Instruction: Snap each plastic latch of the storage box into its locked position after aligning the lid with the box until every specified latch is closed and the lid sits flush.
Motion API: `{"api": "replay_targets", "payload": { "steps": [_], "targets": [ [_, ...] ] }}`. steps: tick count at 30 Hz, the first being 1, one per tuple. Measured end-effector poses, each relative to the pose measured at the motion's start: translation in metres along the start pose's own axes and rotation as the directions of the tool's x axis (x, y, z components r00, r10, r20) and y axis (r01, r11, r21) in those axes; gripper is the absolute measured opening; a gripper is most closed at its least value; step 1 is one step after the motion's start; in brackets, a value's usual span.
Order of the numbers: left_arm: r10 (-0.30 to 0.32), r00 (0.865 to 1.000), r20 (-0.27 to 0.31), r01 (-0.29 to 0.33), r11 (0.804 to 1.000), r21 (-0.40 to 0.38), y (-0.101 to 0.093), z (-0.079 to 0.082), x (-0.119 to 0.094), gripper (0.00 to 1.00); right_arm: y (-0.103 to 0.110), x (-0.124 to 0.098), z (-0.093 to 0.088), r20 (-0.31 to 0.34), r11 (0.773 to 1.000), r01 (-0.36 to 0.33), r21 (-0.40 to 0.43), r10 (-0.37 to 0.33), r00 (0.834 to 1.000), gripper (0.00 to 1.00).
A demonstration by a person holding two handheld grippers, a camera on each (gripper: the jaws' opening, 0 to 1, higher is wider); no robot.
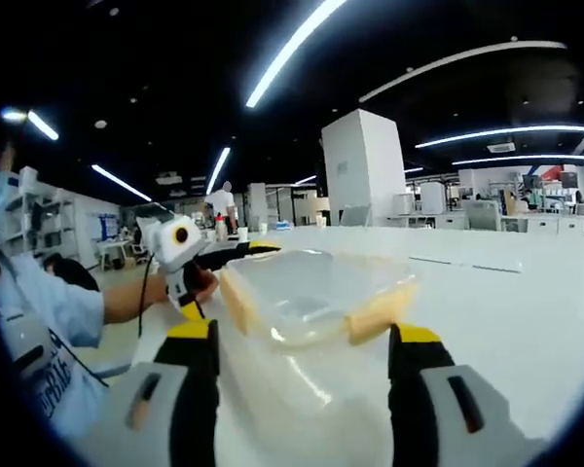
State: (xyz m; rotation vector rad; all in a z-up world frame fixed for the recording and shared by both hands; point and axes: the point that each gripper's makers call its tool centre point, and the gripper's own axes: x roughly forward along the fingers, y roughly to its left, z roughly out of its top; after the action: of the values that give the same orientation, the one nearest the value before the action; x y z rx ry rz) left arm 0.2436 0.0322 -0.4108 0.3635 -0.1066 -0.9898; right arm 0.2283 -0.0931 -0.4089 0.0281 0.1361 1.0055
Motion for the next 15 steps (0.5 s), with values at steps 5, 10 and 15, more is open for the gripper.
{"api": "replay_targets", "payload": {
  "steps": [5, 10, 15],
  "targets": [
    [0.001, 1.000, -0.001, -0.001, 1.000, 0.002, -0.0003, -0.0002, -0.0005, 1.00, -0.0050, 0.0001, -0.0005, -0.002, 1.000, 0.029, 0.003, -0.029, 1.000, 0.61],
    [0.001, 1.000, -0.001, -0.001, 1.000, 0.003, 0.0002, -0.0005, -0.0013, 1.00, -0.0034, 0.0010, -0.0014, -0.006, 0.999, 0.035, -0.013, -0.035, 0.999, 0.60],
    [0.001, 1.000, -0.001, -0.001, 1.000, 0.001, 0.0015, -0.0005, -0.0020, 1.00, -0.0029, 0.0013, -0.0016, -0.005, 0.999, 0.037, -0.017, -0.037, 0.999, 0.59]
  ]
}}
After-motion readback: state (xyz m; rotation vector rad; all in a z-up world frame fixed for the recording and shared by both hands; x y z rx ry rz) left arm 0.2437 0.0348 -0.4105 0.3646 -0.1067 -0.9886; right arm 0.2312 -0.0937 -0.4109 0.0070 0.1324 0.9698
